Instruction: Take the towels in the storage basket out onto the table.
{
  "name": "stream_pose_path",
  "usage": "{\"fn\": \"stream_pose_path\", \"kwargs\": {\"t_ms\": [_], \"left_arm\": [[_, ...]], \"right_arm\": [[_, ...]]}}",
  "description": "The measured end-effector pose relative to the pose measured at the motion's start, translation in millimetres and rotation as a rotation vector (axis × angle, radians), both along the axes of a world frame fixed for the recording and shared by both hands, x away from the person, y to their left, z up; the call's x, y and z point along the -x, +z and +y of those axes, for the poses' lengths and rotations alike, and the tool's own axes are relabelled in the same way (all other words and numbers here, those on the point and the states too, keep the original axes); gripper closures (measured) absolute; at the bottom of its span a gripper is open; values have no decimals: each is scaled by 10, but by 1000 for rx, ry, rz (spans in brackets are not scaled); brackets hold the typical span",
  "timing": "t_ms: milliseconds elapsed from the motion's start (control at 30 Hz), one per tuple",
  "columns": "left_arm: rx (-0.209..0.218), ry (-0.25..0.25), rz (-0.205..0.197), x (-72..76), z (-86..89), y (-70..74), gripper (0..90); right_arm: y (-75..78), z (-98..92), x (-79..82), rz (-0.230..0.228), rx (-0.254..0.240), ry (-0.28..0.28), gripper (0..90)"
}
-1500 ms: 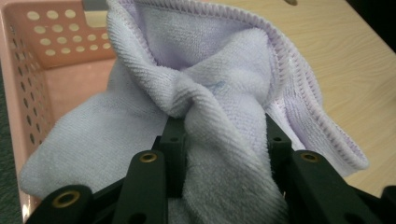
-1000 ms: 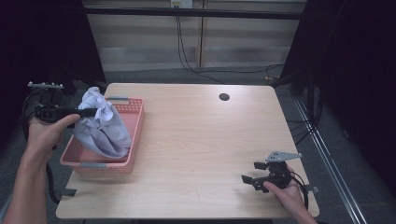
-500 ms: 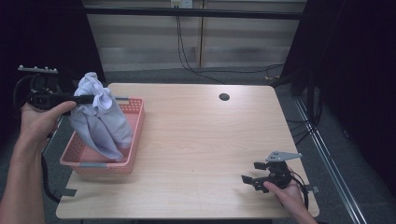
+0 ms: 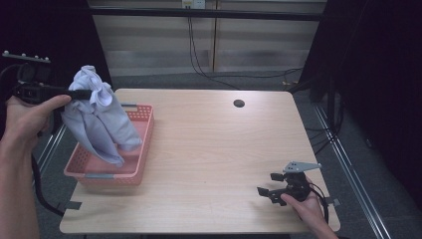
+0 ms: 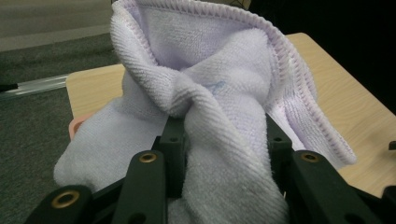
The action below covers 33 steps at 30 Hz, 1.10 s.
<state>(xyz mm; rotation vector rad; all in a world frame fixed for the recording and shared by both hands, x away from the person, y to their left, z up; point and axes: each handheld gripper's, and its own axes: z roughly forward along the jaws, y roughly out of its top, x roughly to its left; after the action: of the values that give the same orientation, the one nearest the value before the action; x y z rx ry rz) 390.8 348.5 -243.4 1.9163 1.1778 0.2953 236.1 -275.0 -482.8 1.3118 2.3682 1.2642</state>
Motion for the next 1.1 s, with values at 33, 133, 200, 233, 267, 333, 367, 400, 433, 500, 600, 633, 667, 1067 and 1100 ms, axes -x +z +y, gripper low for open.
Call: {"fn": "stream_pose_path", "kwargs": {"t_ms": [33, 133, 200, 233, 267, 333, 367, 400, 433, 500, 600, 633, 667, 1067, 1100], "left_arm": [[1, 1, -6, 1, 9, 21, 621], [6, 0, -17, 13, 17, 84, 621], [4, 4, -24, 21, 16, 119, 621], [4, 12, -28, 24, 17, 137, 621], [-1, 9, -26, 27, 23, 158, 621], [-1, 10, -32, 40, 27, 202, 621], [-3, 8, -40, 46, 33, 226, 621], [1, 4, -41, 54, 33, 252, 621], [-1, 6, -48, 62, 30, 276, 621], [1, 5, -56, 75, 28, 325, 621], [9, 15, -74, 104, 0, 390, 621], [-2, 16, -86, 129, -10, 411, 621], [3, 15, -91, 141, -19, 419, 621], [28, -10, -142, 259, -117, 654, 621], [35, -19, -145, 266, -132, 671, 621]], "right_arm": [[0, 0, 0, 0, 0, 0, 166], [0, 2, -1, 1, -1, 0, 166], [0, 1, -1, 1, -1, 0, 166], [-1, 1, -1, 0, -1, 1, 166], [0, 0, -2, 1, -1, 0, 165], [-1, 1, -1, 2, -2, 0, 165], [-1, 2, -1, 1, -1, 1, 166], [0, 4, 1, 1, 0, 0, 166], [-1, 2, -1, 2, -1, 1, 166], [-1, 2, -1, 1, -1, 0, 166], [0, 1, 0, 0, -1, 1, 166], [1, 0, 0, 0, -1, 1, 166], [3, -1, 1, -2, -1, 1, 166], [4, 3, -2, 1, -3, 0, 166], [4, 3, 0, 0, 0, -1, 166]]}}
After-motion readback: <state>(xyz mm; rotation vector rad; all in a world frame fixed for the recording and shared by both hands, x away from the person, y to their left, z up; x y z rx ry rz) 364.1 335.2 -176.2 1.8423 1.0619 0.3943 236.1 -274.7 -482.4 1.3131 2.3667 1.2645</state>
